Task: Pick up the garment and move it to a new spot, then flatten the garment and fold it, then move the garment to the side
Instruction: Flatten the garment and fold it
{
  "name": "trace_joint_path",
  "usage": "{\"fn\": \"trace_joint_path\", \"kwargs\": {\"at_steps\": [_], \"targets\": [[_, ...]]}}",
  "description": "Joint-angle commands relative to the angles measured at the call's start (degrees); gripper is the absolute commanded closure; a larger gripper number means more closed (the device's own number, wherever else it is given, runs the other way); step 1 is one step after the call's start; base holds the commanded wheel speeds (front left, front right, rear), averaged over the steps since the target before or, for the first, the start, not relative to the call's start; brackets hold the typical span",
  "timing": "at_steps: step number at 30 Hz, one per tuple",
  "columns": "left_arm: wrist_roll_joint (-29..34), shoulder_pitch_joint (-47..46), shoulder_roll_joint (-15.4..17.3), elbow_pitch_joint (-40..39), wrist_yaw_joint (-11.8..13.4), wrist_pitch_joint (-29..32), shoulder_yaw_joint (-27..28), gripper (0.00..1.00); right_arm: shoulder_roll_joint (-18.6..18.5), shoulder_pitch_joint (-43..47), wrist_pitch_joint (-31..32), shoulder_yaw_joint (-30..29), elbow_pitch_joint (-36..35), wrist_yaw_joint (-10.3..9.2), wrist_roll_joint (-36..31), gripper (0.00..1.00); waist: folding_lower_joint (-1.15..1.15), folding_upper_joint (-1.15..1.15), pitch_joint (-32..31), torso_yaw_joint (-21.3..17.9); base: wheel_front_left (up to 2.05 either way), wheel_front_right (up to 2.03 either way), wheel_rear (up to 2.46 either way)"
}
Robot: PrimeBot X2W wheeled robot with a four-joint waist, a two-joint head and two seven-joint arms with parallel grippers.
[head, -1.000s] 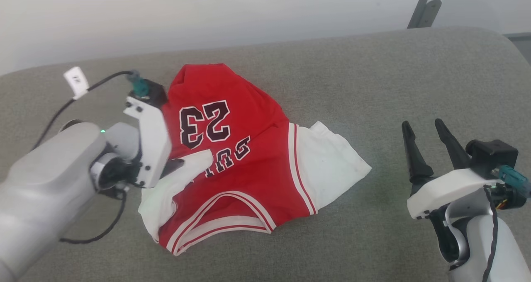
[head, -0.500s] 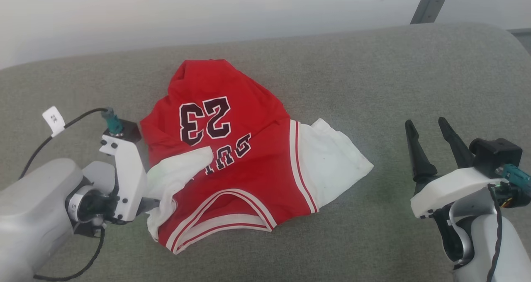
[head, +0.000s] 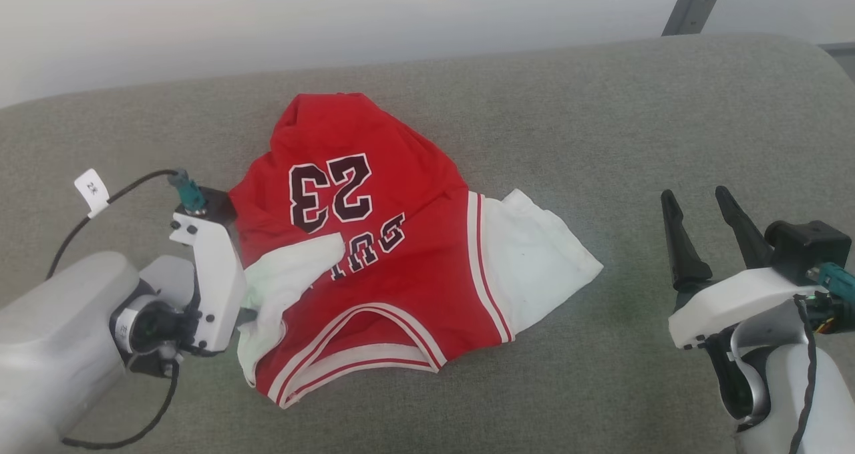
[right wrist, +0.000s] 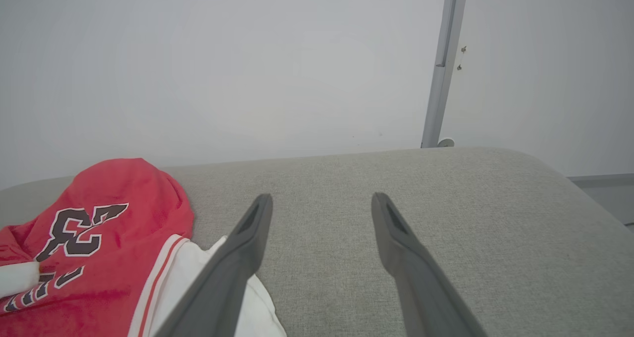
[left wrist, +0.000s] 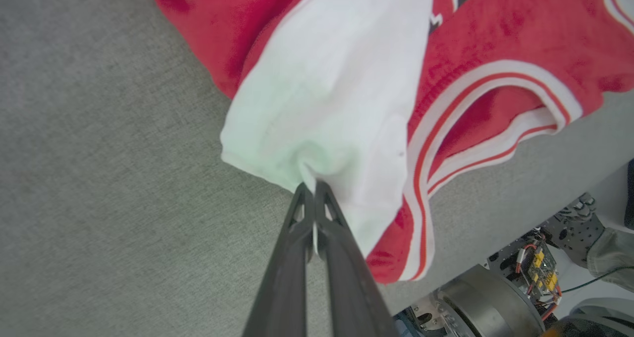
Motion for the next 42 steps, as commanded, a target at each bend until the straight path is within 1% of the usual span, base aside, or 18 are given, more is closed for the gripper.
{"fn": "trace_joint_path", "kwargs": {"at_steps": [1, 5, 8, 11, 12, 19, 21, 26, 27, 31, 34, 35, 36, 37, 38, 39, 40, 42], "targets": [[0.34, -0.73, 0.52, -0.66, 0.45, 0.00, 0.48, 1.00, 0.10, 0.03, 0.16, 0.02, -0.07, 0.02, -0.32, 0.00, 0.00, 0.00, -0.13, 0.20, 0.00, 0.00, 0.00], [0.49, -1.28, 1.80, -2.13, 1.76, -0.58, 1.20, 1.00, 0.21, 0.28, 0.19, -0.10, -0.16, 0.02, -0.40, 0.00, 0.00, 0.00, -0.33, 0.55, 0.00, 0.00, 0.00], [0.11, -1.27, 3.39, -3.09, 3.56, -1.09, 2.02, 1.00, 0.26, 0.48, 0.21, -0.25, -0.26, 0.02, -0.46, 0.00, 0.00, 0.00, -0.36, 0.81, 0.00, 0.00, 0.00], [0.17, -1.10, 5.69, -3.79, 5.57, -1.34, 2.75, 1.00, 0.29, 0.68, 0.20, -0.37, -0.45, 0.02, -0.55, 0.00, 0.00, 0.00, -0.28, 1.11, 0.00, 0.00, 0.00], [0.17, -1.10, 5.69, -3.79, 5.57, -1.34, 2.75, 1.00, 0.29, 0.68, 0.20, -0.37, -0.45, 0.02, -0.55, 0.00, 0.00, 0.00, -0.28, 1.11, 0.00, 0.00, 0.00], [0.74, 0.98, 11.79, -4.73, 11.16, -1.71, 3.35, 1.00, 0.27, 0.71, 0.05, -0.73, -0.52, 0.02, -0.58, 0.00, 0.00, 0.00, 0.02, 1.73, 0.00, 0.00, 0.00], [0.75, 1.88, 13.02, -4.71, 13.01, -1.15, 3.00, 1.00, 0.27, 0.67, -0.03, -0.80, -0.50, 0.02, -0.59, 0.00, 0.00, 0.00, 0.16, 1.93, 0.00, 0.00, 0.00], [-2.13, 5.12, 13.89, -4.12, 16.46, -0.69, 3.26, 1.00, 0.46, 0.23, -0.12, -0.65, -0.41, 0.02, -0.62, 0.00, 0.00, 0.00, 0.61, 2.15, 0.00, 0.00, 0.00], [-2.75, 5.87, 13.76, -4.02, 16.83, -0.73, 3.24, 1.00, 0.47, 0.11, -0.11, -0.57, -0.38, 0.02, -0.59, 0.00, 0.00, 0.00, 0.71, 2.13, 0.00, 0.00, 0.00], [-3.87, 8.26, 13.03, -3.22, 16.73, -1.63, 3.07, 1.00, 0.39, -0.41, -0.22, -0.47, -0.33, 0.02, -0.51, 0.00, 0.00, 0.00, 1.08, 1.98, 0.00, 0.00, 0.00], [-4.81, 9.53, 12.35, -2.04, 16.07, -2.59, 3.28, 1.00, 0.29, -0.69, -0.14, -0.37, -0.26, 0.02, -0.54, 0.00, 0.00, 0.00, 1.24, 1.78, 0.00, 0.00, 0.00], [-4.41, 9.58, 12.20, -1.78, 15.41, -3.16, 3.23, 0.93, 0.27, -0.73, -0.13, -0.35, -0.23, 0.02, -0.56, 0.00, 0.00, 0.00, 1.28, 1.73, 0.00, 0.00, 0.00], [-4.75, 9.73, 11.99, -1.37, 15.11, -3.93, 3.69, 0.73, 0.24, -0.78, -0.14, -0.37, -0.19, 0.02, -0.59, 0.00, 0.00, 0.00, 1.29, 1.71, 0.00, 0.00, 0.00], [-5.28, 9.99, 11.75, -0.91, 14.82, -4.49, 4.09, 0.69, 0.19, -0.78, -0.15, -0.37, -0.14, 0.02, -0.58, 0.00, 0.00, 0.00, 1.25, 1.72, 0.00, 0.00, 0.00], [-5.38, 10.08, 11.71, -0.54, 14.71, -4.66, 4.18, 0.61, 0.12, -0.74, -0.15, -0.38, -0.09, 0.02, -0.57, 0.00, 0.00, 0.00, 1.16, 1.72, 0.00, 0.00, 0.00], [-5.01, 9.87, 11.84, -0.39, 14.58, -5.06, 4.21, 0.05, 0.08, -0.68, -0.13, -0.40, -0.01, 0.02, -0.57, 0.00, 0.00, 0.00, 1.07, 1.73, 0.00, 0.00, 0.00], [-5.13, 9.64, 11.89, -0.20, 14.53, -5.13, 4.42, 0.00, 0.03, -0.57, -0.14, -0.47, 0.07, 0.02, -0.58, 0.00, 0.00, 0.00, 0.93, 1.79, 0.00, 0.00, 0.00], [-4.88, 8.72, 12.45, -0.29, 14.67, -5.08, 4.66, 0.00, -0.01, -0.01, -0.02, -0.54, 0.09, 0.02, -0.65, 0.00, 0.00, 0.00, 0.35, 1.98, 0.00, 0.00, 0.00]]}}
